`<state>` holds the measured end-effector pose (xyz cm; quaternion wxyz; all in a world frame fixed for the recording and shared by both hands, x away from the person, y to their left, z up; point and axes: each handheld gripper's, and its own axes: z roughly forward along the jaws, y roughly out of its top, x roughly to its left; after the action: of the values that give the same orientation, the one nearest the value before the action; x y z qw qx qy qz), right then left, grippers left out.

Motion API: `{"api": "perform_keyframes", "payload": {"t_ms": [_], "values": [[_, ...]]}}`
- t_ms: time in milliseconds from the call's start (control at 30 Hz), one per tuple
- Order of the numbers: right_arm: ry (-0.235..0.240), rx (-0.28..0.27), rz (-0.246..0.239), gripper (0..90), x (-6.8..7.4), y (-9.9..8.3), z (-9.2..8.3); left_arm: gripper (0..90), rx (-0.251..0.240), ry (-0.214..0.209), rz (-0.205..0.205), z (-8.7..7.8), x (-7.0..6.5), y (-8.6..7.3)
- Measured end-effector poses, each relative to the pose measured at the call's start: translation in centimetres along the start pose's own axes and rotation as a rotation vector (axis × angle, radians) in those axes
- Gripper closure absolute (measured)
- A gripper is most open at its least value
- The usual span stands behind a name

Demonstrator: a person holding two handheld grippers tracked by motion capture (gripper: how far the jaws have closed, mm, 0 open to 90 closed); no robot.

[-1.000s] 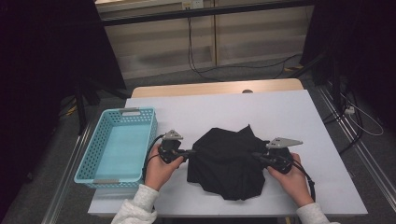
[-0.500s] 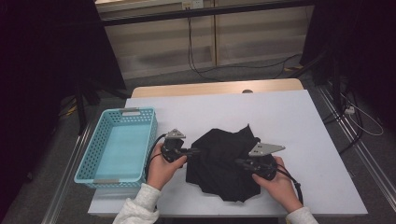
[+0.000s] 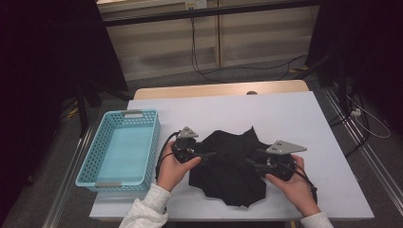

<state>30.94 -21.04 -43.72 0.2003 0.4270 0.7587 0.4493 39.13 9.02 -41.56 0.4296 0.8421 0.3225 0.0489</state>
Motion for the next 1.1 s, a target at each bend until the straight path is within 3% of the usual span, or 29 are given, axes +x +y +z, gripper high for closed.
{"api": "perform_keyframes", "payload": {"t_ms": [100, 333, 467, 767, 967, 1033, 1100], "values": [[-0.029, -0.021, 0.034, 36.7, -0.9, -0.1, -0.8, 27.0, -0.008, 0.007, 0.004, 0.3, -0.3, 0.6], [-0.129, -0.052, 0.11, 30.2, -3.2, -1.1, -2.8, 24.9, -0.002, -0.045, 0.028, 2.7, -1.8, 1.5], [-0.153, -0.05, 0.12, 29.2, -3.6, -1.5, -3.2, 23.5, 0.004, -0.079, 0.046, 4.3, -3.0, 1.3], [-0.181, -0.041, 0.14, 27.8, -4.1, -2.1, -3.4, 22.7, 0.01, -0.094, 0.071, 6.9, -5.0, 0.9], [-0.184, -0.049, 0.143, 27.7, -4.2, -2.1, -3.4, 32.5, 0.033, -0.113, 0.074, 7.8, -5.5, 0.4], [-0.182, -0.044, 0.141, 27.6, -4.2, -2.1, -3.3, 38.2, 0.044, -0.114, 0.075, 8.0, -5.4, 0.1], [-0.185, -0.043, 0.141, 27.6, -4.3, -2.1, -3.3, 49.6, 0.04, -0.121, 0.073, 8.1, -5.3, -0.1]]}}
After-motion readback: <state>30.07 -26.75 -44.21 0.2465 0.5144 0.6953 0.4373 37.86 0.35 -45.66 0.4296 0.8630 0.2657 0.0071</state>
